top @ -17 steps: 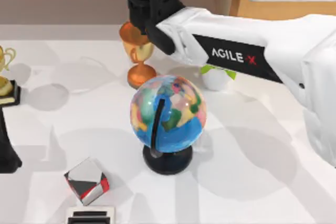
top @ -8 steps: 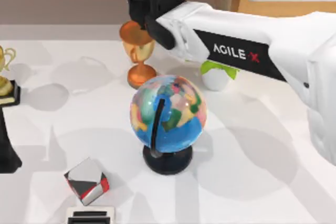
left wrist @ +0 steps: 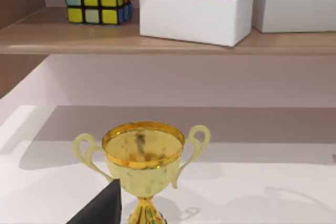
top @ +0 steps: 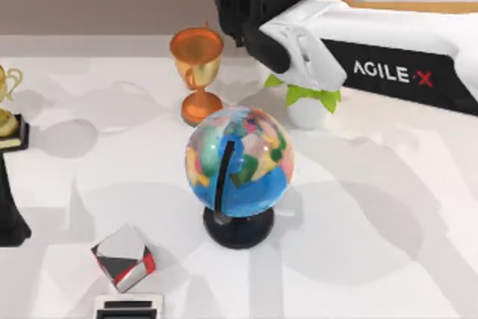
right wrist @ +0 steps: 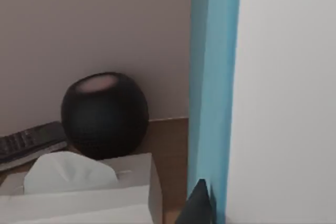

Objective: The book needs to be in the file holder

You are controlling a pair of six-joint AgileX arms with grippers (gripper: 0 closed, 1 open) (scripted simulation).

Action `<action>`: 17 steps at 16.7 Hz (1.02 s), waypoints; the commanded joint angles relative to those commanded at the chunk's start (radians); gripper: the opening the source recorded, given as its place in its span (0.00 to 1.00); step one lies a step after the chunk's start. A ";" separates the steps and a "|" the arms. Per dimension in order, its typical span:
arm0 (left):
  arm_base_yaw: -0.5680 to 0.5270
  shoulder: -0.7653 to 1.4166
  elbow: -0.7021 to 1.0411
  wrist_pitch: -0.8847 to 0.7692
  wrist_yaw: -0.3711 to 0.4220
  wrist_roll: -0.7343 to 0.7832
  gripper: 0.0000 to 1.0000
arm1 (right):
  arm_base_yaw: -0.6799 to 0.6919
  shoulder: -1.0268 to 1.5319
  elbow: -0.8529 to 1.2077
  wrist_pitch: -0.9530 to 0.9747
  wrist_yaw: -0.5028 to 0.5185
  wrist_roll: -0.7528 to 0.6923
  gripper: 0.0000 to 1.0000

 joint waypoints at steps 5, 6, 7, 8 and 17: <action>0.000 0.000 0.000 0.000 0.000 0.000 1.00 | 0.001 -0.259 -0.297 -0.040 -0.190 0.224 0.00; 0.000 0.000 0.000 0.000 0.000 0.000 1.00 | -0.002 -0.319 -0.358 -0.050 -0.235 0.269 0.00; 0.000 0.000 0.000 0.000 0.000 0.000 1.00 | -0.006 -0.380 -0.419 -0.060 -0.281 0.315 0.00; 0.000 0.000 0.000 0.000 0.000 0.000 1.00 | -0.014 -0.443 -0.478 -0.069 -0.329 0.361 0.00; 0.000 0.000 0.000 0.000 0.000 0.000 1.00 | -0.262 -0.879 -0.932 -0.123 -0.733 0.766 0.00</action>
